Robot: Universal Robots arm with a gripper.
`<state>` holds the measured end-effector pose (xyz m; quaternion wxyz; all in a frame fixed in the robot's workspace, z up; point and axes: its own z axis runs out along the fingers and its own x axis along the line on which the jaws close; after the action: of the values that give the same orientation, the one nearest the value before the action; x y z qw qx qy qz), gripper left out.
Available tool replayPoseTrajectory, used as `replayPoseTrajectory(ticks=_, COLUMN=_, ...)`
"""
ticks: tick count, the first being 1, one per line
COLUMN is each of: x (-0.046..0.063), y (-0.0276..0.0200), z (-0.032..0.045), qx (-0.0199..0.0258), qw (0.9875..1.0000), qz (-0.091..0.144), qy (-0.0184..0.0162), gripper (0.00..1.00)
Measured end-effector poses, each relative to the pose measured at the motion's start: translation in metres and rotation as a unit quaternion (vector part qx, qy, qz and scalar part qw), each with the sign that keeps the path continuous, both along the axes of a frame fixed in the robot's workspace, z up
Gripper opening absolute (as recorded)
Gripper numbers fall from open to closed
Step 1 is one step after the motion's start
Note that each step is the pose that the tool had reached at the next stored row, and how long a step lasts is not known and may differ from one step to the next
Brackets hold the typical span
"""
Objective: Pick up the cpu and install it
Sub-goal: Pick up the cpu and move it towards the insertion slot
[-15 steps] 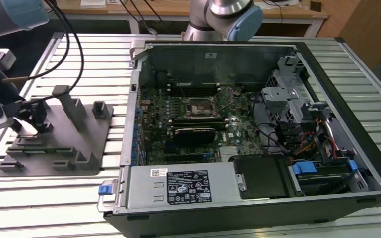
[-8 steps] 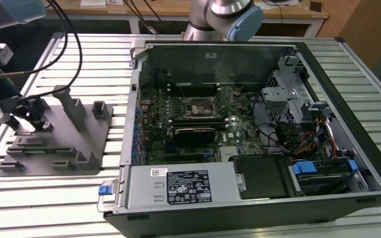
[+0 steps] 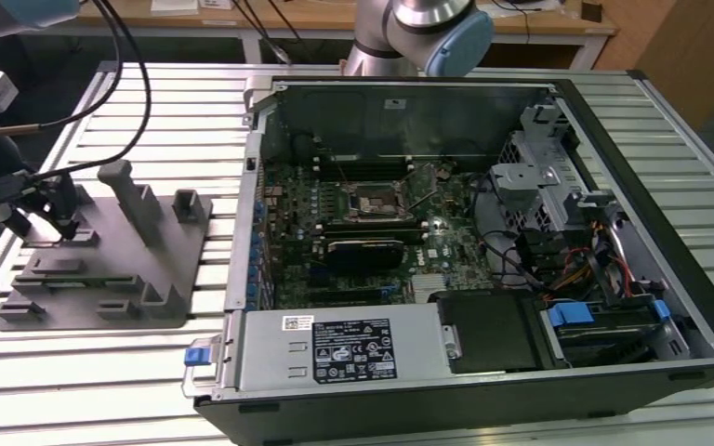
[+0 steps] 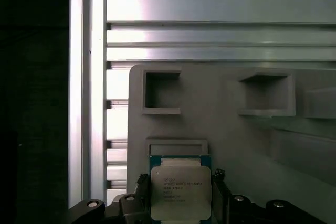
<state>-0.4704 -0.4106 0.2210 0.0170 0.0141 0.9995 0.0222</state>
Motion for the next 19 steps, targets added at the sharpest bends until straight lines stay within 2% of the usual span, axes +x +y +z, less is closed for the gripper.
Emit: replayPoseTrajectory(ticks=19, x=0.0, y=0.0003, z=0.025, qx=0.0, qw=1.0, qz=0.0, qy=-0.0012, gripper=0.55)
